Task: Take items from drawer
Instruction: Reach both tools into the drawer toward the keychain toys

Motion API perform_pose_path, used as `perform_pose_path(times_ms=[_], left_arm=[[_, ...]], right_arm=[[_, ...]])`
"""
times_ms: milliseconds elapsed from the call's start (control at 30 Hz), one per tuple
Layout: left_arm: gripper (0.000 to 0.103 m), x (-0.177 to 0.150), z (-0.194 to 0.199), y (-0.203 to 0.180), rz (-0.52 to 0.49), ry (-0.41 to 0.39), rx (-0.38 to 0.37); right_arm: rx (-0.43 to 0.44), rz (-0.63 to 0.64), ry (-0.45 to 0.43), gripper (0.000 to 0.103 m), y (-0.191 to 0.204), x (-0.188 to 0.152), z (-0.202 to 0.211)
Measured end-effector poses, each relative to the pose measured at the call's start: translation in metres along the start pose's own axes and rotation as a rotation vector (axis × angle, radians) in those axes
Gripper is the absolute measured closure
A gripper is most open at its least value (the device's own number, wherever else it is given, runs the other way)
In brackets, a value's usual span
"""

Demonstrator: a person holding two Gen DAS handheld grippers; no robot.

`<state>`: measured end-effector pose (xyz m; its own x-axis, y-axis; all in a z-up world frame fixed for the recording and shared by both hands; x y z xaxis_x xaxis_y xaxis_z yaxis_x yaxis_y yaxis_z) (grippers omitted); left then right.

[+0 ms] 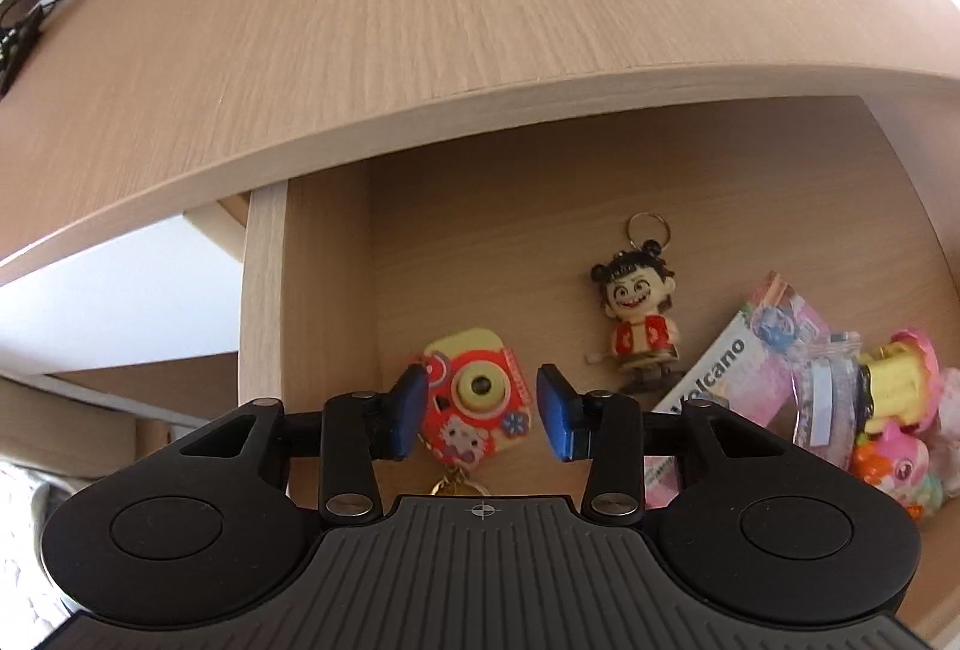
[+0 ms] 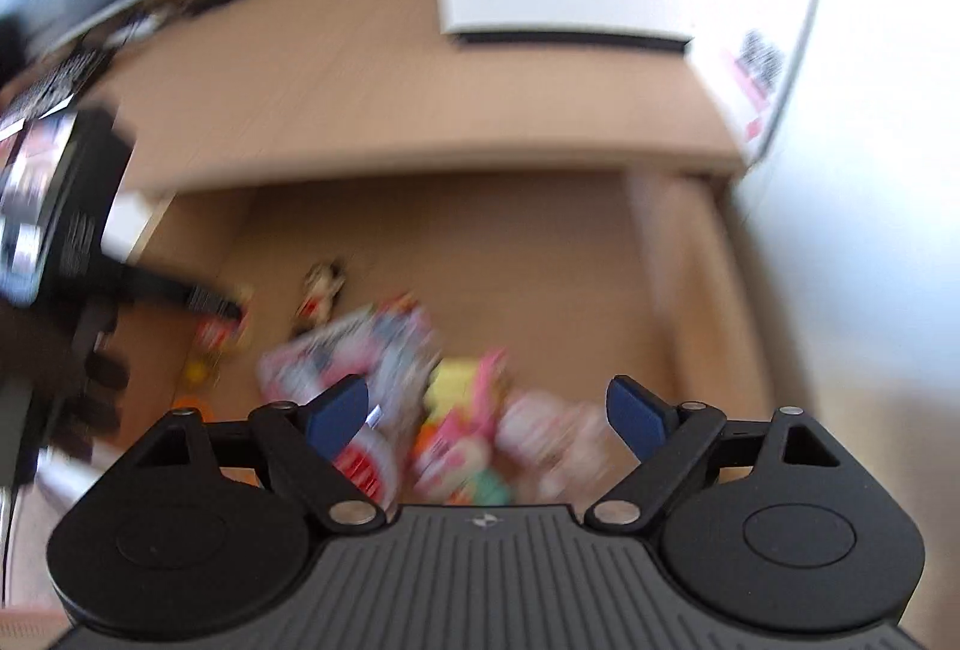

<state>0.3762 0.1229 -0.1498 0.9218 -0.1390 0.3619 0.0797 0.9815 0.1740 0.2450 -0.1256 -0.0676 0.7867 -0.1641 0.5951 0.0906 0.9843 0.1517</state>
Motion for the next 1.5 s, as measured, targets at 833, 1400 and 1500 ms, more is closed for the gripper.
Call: perform_pose_path(times_ms=[833,1400,1500], left_arm=[[0.071,-0.010,0.001,0.000,0.075,0.004,-0.274],[0.067,0.035,-0.043,0.028,0.268,-0.028,-0.211],[0.064,0.044,-0.046,0.026,0.244,-0.066,-0.255]], right_arm=[[-0.027,-0.099,-0.088,0.015,-0.037,0.065,-0.025],[0.056,-0.153,0.006,0.015,-0.031,0.070,-0.055],[0.062,-0.139,0.019,0.015,-0.027,0.068,-0.058]])
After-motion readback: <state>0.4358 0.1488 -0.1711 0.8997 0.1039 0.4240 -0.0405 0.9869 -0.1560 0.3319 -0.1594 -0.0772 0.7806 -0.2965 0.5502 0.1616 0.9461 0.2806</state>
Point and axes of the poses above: each gripper's, at about its wrist camera, not at the fingertips, and z roughly against the way its jaws point, y to its left, x to its top, the point moved 6 cm from there along -z, roughly the way its jaws point, and after that the axes turned 7 degrees about -z, right-handed, at the moved point
